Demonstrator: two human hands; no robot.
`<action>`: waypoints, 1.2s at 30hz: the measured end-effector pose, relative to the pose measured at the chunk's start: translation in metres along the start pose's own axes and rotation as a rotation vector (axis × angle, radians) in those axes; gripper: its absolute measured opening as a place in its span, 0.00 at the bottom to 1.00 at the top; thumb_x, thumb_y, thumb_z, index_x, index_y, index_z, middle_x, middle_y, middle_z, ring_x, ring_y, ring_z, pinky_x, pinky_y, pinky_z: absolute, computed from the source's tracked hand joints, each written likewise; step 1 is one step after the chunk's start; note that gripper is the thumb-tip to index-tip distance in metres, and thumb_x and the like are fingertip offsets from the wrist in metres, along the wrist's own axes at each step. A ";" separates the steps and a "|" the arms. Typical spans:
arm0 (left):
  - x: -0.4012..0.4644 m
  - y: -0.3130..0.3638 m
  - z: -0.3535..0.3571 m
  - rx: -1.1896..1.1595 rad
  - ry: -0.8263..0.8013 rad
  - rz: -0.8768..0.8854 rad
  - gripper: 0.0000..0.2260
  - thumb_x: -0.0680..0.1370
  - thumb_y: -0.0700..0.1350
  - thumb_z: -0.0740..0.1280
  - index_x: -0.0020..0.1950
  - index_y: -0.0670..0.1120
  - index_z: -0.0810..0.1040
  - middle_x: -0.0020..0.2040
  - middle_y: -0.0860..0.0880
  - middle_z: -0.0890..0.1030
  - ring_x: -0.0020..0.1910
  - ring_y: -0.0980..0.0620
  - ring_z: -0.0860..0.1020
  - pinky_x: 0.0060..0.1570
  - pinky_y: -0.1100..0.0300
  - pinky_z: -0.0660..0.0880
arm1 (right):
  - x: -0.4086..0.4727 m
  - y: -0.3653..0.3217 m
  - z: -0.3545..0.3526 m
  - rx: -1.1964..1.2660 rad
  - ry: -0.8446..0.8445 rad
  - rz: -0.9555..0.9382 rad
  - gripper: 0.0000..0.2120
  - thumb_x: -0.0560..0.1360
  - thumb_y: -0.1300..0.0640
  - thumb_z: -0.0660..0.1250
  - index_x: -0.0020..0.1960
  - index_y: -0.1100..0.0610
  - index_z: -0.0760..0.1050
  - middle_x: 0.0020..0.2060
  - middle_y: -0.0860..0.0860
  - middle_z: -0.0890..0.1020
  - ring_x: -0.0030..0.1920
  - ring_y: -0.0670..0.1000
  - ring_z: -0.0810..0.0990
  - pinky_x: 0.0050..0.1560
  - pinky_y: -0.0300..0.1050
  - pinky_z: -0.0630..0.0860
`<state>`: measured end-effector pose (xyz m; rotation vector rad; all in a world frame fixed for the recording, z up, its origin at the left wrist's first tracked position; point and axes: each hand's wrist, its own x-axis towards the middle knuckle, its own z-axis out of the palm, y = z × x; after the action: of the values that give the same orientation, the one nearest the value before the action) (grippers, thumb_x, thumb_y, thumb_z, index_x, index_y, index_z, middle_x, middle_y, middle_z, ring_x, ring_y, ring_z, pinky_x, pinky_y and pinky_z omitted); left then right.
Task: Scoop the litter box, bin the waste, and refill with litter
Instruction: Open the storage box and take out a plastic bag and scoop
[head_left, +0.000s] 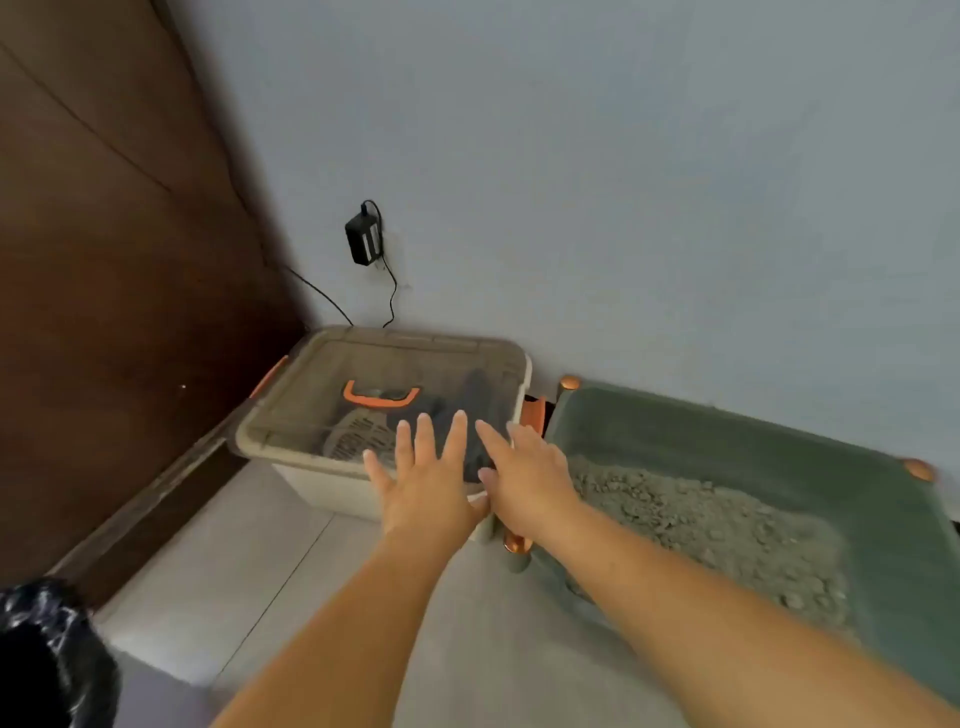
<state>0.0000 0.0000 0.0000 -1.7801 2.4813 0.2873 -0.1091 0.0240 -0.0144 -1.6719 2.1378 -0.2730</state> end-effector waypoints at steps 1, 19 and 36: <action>0.002 -0.002 0.007 -0.011 0.017 -0.007 0.39 0.76 0.61 0.60 0.75 0.57 0.35 0.78 0.47 0.41 0.77 0.44 0.39 0.71 0.36 0.42 | 0.002 -0.002 0.007 -0.008 0.015 0.011 0.26 0.81 0.50 0.52 0.77 0.45 0.47 0.76 0.55 0.54 0.76 0.57 0.50 0.75 0.57 0.50; 0.024 -0.032 0.052 -0.140 0.167 0.061 0.37 0.74 0.62 0.63 0.76 0.52 0.50 0.74 0.45 0.59 0.76 0.43 0.50 0.73 0.41 0.50 | 0.016 -0.036 0.005 0.946 0.071 0.369 0.32 0.76 0.53 0.65 0.76 0.53 0.55 0.74 0.51 0.62 0.72 0.54 0.63 0.69 0.49 0.61; 0.032 -0.022 0.037 -0.137 0.208 0.093 0.26 0.73 0.58 0.68 0.63 0.44 0.67 0.62 0.46 0.68 0.66 0.45 0.65 0.71 0.44 0.59 | 0.038 -0.025 -0.008 0.994 0.061 0.567 0.19 0.78 0.59 0.60 0.68 0.60 0.68 0.61 0.57 0.75 0.61 0.56 0.73 0.54 0.48 0.69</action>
<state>0.0088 -0.0295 -0.0445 -1.8344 2.7548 0.2987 -0.0983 -0.0198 -0.0045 -0.4892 1.8847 -0.9975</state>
